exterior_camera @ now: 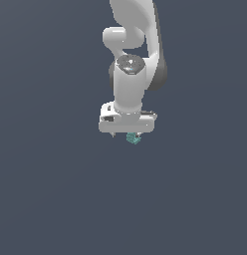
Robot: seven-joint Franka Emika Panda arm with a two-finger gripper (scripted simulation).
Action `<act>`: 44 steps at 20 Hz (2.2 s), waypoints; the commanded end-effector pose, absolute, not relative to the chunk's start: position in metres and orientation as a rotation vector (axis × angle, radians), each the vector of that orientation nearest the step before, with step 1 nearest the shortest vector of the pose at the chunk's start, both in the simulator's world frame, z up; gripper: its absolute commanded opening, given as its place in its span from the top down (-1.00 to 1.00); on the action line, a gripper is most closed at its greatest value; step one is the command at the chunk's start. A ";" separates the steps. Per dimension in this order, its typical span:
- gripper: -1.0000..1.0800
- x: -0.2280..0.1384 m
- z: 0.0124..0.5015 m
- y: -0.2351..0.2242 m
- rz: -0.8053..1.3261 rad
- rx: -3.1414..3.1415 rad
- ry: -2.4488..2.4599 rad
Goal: Pick up the object and move it to a goal position.
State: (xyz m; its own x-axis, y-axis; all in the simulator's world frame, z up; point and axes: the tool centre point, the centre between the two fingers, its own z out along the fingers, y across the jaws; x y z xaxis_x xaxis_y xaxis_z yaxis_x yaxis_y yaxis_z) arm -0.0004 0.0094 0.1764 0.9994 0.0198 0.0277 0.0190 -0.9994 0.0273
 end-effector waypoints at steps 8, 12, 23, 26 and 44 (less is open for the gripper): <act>-0.92 -0.002 0.173 0.010 0.037 3.132 0.046; -0.92 -0.002 0.172 0.009 0.035 3.138 0.046; -0.92 -0.011 0.160 0.015 0.030 3.130 0.180; -0.92 -0.017 0.153 0.019 0.026 3.122 0.270; -0.92 -0.075 0.098 0.052 0.002 2.979 0.988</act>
State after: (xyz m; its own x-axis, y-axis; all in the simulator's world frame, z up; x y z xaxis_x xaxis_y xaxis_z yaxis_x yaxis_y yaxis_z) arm -0.0713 0.0501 0.1005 0.8191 0.5736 0.0005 0.5736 -0.8191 0.0036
